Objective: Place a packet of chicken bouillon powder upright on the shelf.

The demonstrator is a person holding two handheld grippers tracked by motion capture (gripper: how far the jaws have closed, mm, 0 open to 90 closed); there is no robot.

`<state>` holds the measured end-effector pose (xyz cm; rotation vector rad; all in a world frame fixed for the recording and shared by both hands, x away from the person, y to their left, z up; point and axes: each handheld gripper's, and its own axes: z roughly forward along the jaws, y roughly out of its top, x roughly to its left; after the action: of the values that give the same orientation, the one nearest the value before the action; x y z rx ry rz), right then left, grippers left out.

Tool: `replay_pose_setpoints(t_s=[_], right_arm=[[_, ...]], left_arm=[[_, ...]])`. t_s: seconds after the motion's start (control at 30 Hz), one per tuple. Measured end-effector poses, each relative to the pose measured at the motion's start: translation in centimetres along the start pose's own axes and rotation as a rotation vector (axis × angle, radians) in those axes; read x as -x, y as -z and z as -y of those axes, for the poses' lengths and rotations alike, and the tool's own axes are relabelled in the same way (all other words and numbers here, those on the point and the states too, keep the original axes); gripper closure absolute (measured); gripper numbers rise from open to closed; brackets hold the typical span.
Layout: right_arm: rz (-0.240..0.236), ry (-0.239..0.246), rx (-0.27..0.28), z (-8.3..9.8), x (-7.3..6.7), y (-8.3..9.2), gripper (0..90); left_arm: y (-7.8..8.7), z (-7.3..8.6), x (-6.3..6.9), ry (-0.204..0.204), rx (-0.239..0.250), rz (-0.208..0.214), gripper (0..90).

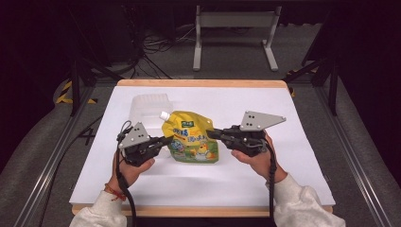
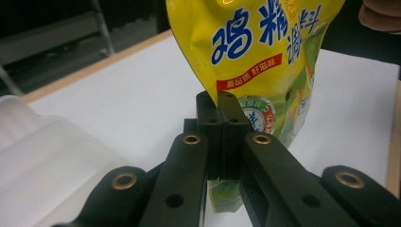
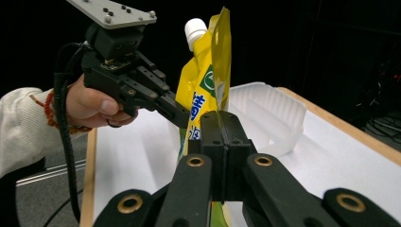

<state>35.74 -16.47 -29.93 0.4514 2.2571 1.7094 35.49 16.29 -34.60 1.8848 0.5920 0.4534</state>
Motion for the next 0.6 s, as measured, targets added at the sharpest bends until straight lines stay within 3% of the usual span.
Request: replay_pose_setpoints(t_s=[0.07,0.27,0.6], right_arm=[[0.003,0.014,0.007,-1.0,0.1,-1.0,90.0],[0.009,0.023,0.036,-2.6,0.3,-2.7,90.0],[0.010,0.018,0.040,-3.3,0.6,-6.8,90.0]], left_arm=[[0.6,-0.4,-0.5,-0.021,0.019,-0.034,89.9],[1.8,-0.8,-1.8,-0.011,0.060,-0.103,89.8],[3.1,0.0,-4.5,0.010,0.084,-0.207,89.8]])
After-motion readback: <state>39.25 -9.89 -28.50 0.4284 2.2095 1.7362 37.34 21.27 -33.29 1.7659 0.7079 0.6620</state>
